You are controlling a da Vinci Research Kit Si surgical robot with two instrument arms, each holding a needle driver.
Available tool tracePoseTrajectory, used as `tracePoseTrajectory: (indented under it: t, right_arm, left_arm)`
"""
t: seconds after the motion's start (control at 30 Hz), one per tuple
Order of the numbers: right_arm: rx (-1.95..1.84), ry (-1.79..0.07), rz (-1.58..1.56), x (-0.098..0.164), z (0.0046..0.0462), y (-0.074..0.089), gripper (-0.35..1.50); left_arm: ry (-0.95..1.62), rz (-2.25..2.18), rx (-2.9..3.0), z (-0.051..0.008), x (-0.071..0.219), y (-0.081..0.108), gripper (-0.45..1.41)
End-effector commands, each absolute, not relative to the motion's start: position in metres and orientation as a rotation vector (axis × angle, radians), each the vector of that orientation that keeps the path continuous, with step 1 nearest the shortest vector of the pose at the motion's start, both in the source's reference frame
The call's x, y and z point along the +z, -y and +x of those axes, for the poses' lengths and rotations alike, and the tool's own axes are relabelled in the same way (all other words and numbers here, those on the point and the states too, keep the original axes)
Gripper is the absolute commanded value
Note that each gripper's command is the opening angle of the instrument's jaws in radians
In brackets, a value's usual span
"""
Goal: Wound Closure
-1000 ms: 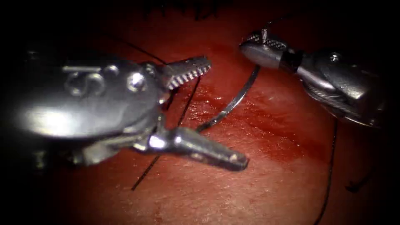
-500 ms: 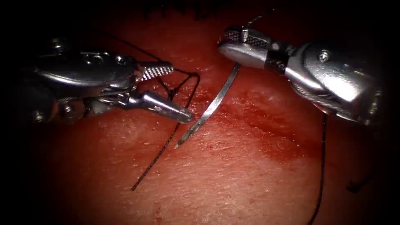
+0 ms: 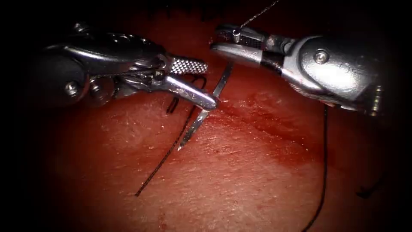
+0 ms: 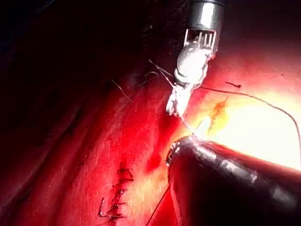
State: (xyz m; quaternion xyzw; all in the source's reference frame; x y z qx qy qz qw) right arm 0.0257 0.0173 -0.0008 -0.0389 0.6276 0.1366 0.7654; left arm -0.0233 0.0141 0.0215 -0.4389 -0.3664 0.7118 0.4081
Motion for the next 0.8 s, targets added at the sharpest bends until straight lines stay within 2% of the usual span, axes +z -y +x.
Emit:
tracePoseTrajectory:
  t: [0.03, 0.13, 0.4, 0.73, 0.8]
  right_arm:
    - [0.291, -1.363, -0.087, -0.0004, 0.0262, -0.0173, -0.35]
    - [0.285, -1.361, -0.088, -0.0005, 0.0262, -0.0174, -0.35]
    - [0.281, -1.373, -0.093, -0.0008, 0.0264, -0.0173, -0.35]
    - [0.264, -1.383, -0.094, -0.0011, 0.0269, -0.0171, -0.35]
    - [0.258, -1.384, -0.097, -0.0011, 0.0269, -0.0171, -0.35]
  left_arm:
    - [0.929, -1.103, 1.793, -0.0239, 0.0222, -0.0140, 0.49]
    - [0.905, -1.080, 1.814, -0.0237, 0.0227, -0.0136, 0.41]
    - [0.909, -1.046, 1.812, -0.0239, 0.0237, -0.0131, 0.41]
    - [0.959, -1.027, 1.771, -0.0246, 0.0238, -0.0131, 0.24]
    - [0.973, -1.013, 1.753, -0.0245, 0.0238, -0.0132, 0.09]
